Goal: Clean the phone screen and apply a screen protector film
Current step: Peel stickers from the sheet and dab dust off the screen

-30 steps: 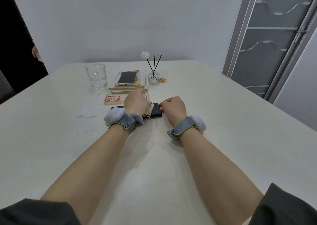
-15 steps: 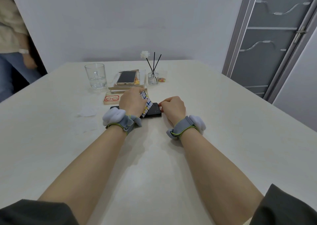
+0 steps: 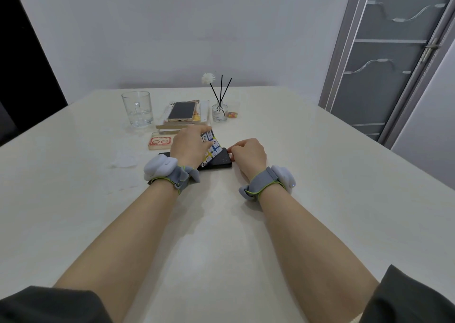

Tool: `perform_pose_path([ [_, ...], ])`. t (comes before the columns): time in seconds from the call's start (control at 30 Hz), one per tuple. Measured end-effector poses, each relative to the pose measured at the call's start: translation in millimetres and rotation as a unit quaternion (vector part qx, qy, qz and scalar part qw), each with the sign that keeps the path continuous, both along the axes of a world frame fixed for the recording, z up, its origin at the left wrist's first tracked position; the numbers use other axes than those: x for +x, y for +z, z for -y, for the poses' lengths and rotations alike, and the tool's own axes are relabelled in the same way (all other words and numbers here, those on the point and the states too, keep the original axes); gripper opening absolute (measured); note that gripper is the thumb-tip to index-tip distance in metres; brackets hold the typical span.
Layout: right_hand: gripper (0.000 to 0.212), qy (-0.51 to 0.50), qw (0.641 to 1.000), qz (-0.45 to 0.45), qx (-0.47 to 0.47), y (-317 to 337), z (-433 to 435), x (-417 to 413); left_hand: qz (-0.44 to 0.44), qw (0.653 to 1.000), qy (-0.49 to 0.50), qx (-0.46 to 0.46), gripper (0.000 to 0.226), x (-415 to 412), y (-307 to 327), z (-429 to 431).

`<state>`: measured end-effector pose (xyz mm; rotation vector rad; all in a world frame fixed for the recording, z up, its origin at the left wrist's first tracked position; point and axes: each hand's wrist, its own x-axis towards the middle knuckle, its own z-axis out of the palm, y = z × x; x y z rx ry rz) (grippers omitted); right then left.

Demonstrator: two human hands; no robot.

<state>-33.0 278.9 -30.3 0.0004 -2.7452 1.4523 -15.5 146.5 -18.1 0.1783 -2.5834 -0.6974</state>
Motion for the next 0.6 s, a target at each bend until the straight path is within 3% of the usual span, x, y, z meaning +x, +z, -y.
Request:
perform_pose_path([
  [0.6, 0.031, 0.001, 1.000, 0.003, 0.003, 1.3, 0.0, 0.8, -0.022, 0.999, 0.005, -0.027, 0.043, 1.7, -0.3, -1.4],
])
